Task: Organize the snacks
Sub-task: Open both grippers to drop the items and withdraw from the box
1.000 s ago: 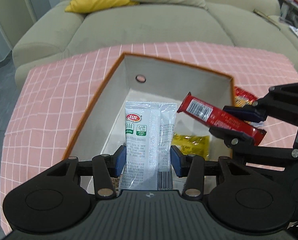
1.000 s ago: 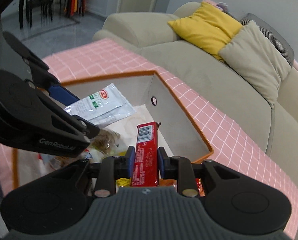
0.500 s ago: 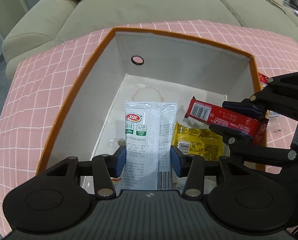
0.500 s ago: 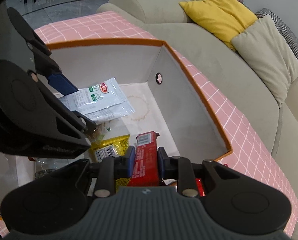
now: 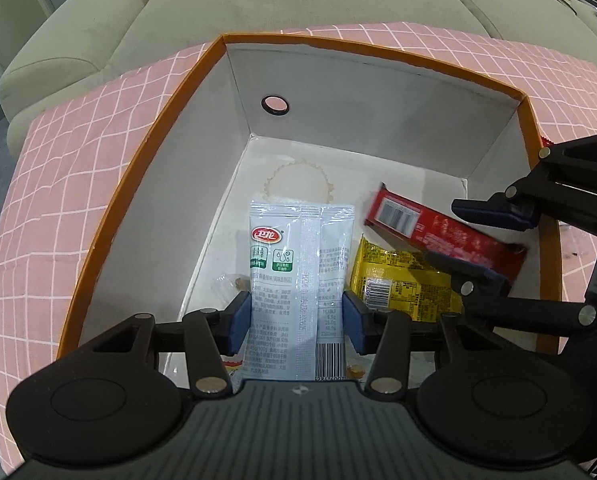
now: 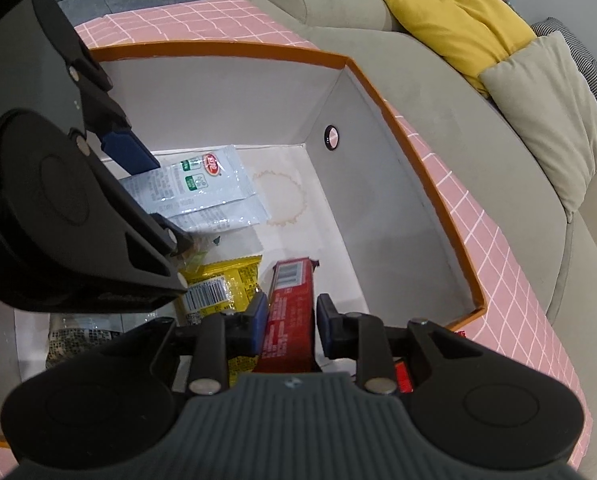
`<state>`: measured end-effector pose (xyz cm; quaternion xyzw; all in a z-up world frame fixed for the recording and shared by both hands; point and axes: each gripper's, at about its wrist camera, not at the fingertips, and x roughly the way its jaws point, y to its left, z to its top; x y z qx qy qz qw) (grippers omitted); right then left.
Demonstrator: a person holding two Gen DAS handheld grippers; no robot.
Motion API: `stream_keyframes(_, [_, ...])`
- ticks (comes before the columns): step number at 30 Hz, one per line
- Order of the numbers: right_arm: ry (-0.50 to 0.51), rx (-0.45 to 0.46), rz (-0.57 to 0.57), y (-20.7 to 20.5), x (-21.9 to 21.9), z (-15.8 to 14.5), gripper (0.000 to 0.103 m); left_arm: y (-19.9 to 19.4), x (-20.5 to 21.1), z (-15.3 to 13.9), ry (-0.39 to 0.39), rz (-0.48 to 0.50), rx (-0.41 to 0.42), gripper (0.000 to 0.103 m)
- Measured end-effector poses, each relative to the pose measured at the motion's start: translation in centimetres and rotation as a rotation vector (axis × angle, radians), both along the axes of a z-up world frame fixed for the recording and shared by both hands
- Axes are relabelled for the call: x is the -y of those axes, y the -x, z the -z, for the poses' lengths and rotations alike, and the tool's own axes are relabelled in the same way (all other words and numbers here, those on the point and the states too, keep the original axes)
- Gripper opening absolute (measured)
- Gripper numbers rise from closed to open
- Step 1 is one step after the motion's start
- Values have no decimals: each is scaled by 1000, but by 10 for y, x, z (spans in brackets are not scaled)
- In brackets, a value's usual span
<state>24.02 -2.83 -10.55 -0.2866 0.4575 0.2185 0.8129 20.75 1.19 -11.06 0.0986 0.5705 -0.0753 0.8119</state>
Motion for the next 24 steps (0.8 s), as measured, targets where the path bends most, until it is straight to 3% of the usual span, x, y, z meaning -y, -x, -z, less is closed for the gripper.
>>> stream_keyframes(4, [-10,-20,0,-1,2,-5,34,1,0,-3,-12,12,10,61])
stream_keyframes(6, [-11,-28,0,-1,2,-9,46,2,0,-7,-11,9,22,64])
stream_keyframes(10, [-2,-21,10,1,2,-18,50,6,-2,-19,2,3,45,68])
stream_keyframes(12, [-16,-20,34,1,6,-24,59,11,-2,-26,1,10,58,69])
stream_keyframes(24, [-252,59,223,34,48,-83,74,47,1,-76,40,-20,234,69])
